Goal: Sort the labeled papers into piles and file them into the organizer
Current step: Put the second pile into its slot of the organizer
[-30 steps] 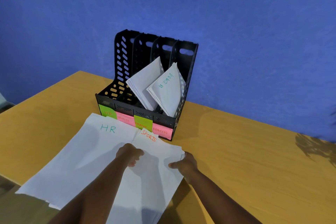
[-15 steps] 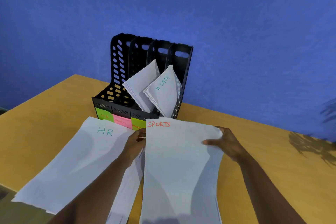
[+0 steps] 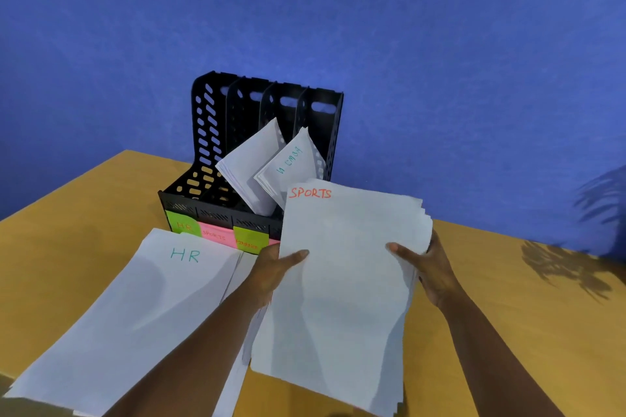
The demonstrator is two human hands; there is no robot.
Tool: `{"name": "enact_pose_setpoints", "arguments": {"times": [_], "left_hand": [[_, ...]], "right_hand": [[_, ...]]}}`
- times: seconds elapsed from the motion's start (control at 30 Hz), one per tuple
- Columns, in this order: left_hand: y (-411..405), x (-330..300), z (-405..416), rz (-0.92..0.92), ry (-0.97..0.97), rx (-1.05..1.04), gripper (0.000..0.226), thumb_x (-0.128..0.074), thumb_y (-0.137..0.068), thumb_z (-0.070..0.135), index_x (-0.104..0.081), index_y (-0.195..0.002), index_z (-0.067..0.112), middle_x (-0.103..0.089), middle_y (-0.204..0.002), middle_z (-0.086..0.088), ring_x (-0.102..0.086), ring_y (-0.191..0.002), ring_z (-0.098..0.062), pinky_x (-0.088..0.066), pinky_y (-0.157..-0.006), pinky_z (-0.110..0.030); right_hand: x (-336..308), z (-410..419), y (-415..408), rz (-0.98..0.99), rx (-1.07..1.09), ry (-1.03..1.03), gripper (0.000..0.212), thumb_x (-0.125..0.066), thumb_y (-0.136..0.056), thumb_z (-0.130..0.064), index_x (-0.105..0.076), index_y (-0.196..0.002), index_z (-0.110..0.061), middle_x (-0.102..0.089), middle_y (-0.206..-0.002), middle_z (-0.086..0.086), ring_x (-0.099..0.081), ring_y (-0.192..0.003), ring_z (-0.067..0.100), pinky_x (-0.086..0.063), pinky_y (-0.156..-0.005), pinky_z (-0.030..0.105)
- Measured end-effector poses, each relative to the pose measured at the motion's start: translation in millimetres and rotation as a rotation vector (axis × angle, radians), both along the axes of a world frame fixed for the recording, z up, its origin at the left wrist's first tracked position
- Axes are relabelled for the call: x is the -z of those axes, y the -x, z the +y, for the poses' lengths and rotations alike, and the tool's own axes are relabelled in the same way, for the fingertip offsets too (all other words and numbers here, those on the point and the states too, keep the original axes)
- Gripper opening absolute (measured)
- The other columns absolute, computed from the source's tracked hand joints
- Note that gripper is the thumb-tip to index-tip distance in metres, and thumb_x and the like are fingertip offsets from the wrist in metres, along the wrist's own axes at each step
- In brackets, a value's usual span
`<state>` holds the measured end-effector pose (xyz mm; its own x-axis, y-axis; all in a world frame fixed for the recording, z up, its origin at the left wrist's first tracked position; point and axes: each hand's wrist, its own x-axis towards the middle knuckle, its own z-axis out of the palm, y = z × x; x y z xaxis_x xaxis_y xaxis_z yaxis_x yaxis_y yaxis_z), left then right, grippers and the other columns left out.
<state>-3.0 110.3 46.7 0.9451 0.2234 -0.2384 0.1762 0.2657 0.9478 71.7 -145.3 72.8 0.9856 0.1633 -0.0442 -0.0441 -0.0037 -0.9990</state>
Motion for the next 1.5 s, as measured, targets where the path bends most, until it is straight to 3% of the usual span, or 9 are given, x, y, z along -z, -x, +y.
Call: {"name": "enact_pose_setpoints", "arguments": {"times": [0.1,0.23,0.37,0.43,0.53,0.73,0.97,1.2,1.5], "left_hand": [[-4.2,-8.2,-6.8,-0.037,-0.005,-0.166,0.012,-0.071,-0.076,0.002,-0.069,-0.081,0.011,-0.074,-0.065,0.007,-0.067,-0.063,-0.014,-0.055,-0.059,-0.022],[-8.1,-11.7,-9.6,0.021,0.028,-0.192,0.032,-0.071,-0.079,0.026,-0.067,-0.105,0.008,-0.07,-0.097,-0.007,-0.064,-0.096,-0.026,-0.052,-0.09,-0.038],[-6.6,-9.0,-8.1,0.06,0.192,-0.137,0.035,-0.048,-0.094,0.035,-0.057,-0.119,0.012,-0.063,-0.111,0.0,-0.053,-0.111,-0.016,-0.037,-0.102,-0.029],[-5.1,-4.5,-5.1,0.043,0.176,-0.153,0.031,-0.046,-0.096,0.014,-0.055,-0.123,0.001,-0.061,-0.112,-0.005,-0.054,-0.105,-0.017,-0.041,-0.092,-0.027],[-1.7,-1.2,-3.2,-0.02,0.063,-0.163,0.031,-0.051,-0.091,0.003,-0.057,-0.121,-0.006,-0.068,-0.106,-0.009,-0.063,-0.091,-0.023,-0.051,-0.076,-0.022],[-4.6,-6.3,-1.4,-0.049,-0.009,-0.295,0.031,-0.066,-0.079,-0.003,-0.062,-0.109,-0.007,-0.069,-0.052,0.018,-0.068,-0.059,-0.003,-0.053,-0.052,-0.011],[-1.9,-9.0,-6.8,-0.083,0.029,-0.333,0.031,-0.063,-0.084,0.003,-0.061,-0.113,-0.006,-0.066,-0.086,0.002,-0.069,-0.079,-0.013,-0.053,-0.069,-0.018],[-4.3,-20.4,-26.1,-0.084,-0.044,-0.226,0.03,-0.051,-0.094,0.018,-0.058,-0.121,0.007,-0.064,-0.098,0.002,-0.058,-0.093,-0.013,-0.044,-0.071,-0.01],[-5.9,-26.1,-30.8,-0.088,-0.177,-0.165,0.031,-0.055,-0.09,0.006,-0.057,-0.121,0.0,-0.062,-0.105,-0.009,-0.058,-0.095,-0.021,-0.052,-0.075,-0.018]], "right_hand": [[16.5,2.5,8.0,0.119,-0.043,0.073,0.081,-0.089,-0.052,-0.026,-0.053,-0.123,-0.014,-0.067,-0.109,0.004,-0.065,-0.098,0.024,-0.056,-0.071,0.033],[29.1,2.7,12.9,0.166,0.078,0.052,0.013,-0.081,-0.066,-0.013,-0.069,-0.074,-0.012,-0.068,-0.067,0.001,-0.06,-0.074,0.025,-0.049,-0.067,0.032],[40.7,-8.0,9.1,0.227,0.104,0.051,0.049,-0.086,-0.045,-0.039,-0.051,-0.059,-0.008,-0.04,-0.055,0.011,-0.039,-0.057,0.024,-0.035,-0.058,0.032],[38.0,-10.8,13.1,0.217,0.092,0.018,0.04,-0.078,-0.069,-0.024,-0.065,-0.091,0.007,-0.061,-0.079,0.03,-0.055,-0.072,0.04,-0.05,-0.074,0.045],[42.1,-15.8,14.2,0.246,0.009,-0.088,0.044,-0.066,-0.083,-0.012,-0.054,-0.124,-0.001,-0.067,-0.098,0.004,-0.06,-0.089,0.018,-0.049,-0.083,0.031],[47.3,-18.5,18.7,0.266,-0.046,-0.125,0.105,-0.088,-0.01,-0.055,-0.059,-0.103,-0.017,-0.065,-0.096,0.0,-0.059,-0.091,0.015,-0.051,-0.075,0.021],[45.5,-14.3,24.8,0.312,0.008,-0.2,0.034,-0.051,-0.09,0.003,-0.049,-0.123,-0.001,-0.061,-0.091,0.005,-0.057,-0.088,0.023,-0.048,-0.073,0.027],[40.7,-4.7,25.9,0.183,0.111,-0.118,0.041,-0.058,-0.087,0.001,-0.051,-0.126,0.0,-0.058,-0.115,0.007,-0.054,-0.109,0.023,-0.04,-0.092,0.031],[24.9,6.3,22.8,-0.007,0.041,-0.013,0.026,-0.073,-0.073,0.0,-0.066,-0.086,-0.021,-0.071,-0.082,-0.011,-0.069,-0.074,0.002,-0.051,-0.064,0.015]]}}
